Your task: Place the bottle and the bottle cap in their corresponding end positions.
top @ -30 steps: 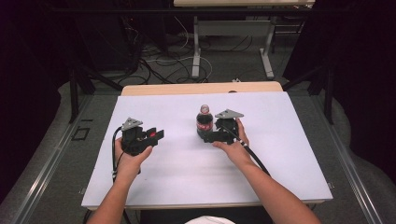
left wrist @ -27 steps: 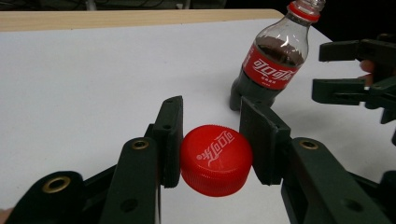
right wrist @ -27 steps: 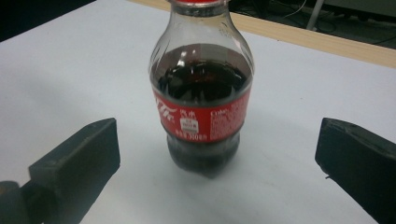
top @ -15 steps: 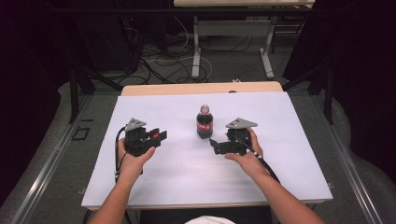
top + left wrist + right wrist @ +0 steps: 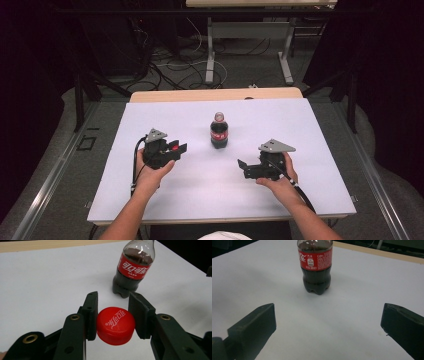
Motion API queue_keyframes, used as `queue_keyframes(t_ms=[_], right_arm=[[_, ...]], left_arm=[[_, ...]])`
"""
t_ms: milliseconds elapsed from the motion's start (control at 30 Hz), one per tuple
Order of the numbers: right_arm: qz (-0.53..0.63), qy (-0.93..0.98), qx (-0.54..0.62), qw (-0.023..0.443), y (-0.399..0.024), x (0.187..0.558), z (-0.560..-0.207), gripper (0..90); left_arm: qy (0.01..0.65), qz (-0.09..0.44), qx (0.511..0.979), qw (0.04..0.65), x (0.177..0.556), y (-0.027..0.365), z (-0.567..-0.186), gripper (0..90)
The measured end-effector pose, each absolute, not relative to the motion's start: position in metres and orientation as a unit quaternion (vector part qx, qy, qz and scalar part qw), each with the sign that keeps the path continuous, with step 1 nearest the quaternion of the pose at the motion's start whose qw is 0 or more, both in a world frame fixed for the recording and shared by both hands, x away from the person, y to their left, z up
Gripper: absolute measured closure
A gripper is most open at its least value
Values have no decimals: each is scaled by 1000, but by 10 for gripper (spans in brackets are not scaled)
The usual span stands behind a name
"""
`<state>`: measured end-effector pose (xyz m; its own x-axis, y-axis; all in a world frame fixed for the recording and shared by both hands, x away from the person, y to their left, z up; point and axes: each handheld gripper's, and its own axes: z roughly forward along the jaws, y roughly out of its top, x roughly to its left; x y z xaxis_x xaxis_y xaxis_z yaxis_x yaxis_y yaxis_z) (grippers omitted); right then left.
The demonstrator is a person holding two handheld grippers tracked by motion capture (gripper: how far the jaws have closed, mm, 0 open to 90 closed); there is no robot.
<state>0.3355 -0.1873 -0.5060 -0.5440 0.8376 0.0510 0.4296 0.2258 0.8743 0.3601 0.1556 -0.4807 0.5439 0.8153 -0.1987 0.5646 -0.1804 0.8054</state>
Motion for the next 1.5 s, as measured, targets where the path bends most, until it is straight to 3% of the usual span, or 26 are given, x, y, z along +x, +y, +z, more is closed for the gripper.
queue_keyframes(t_ms=[400,733,967,1500], right_arm=[[453,744,433,232,-207,327,-518,0],[449,743,429,250,-211,328,-523,0],[449,741,439,237,-212,328,-525,0],[454,739,442,229,-214,330,-526,1]], left_arm=[[421,132,780,444,360,116,-496,610],[401,92,791,453,361,82,-513,611],[378,80,803,454,361,58,-532,610],[372,72,824,422,360,40,-563,609]])
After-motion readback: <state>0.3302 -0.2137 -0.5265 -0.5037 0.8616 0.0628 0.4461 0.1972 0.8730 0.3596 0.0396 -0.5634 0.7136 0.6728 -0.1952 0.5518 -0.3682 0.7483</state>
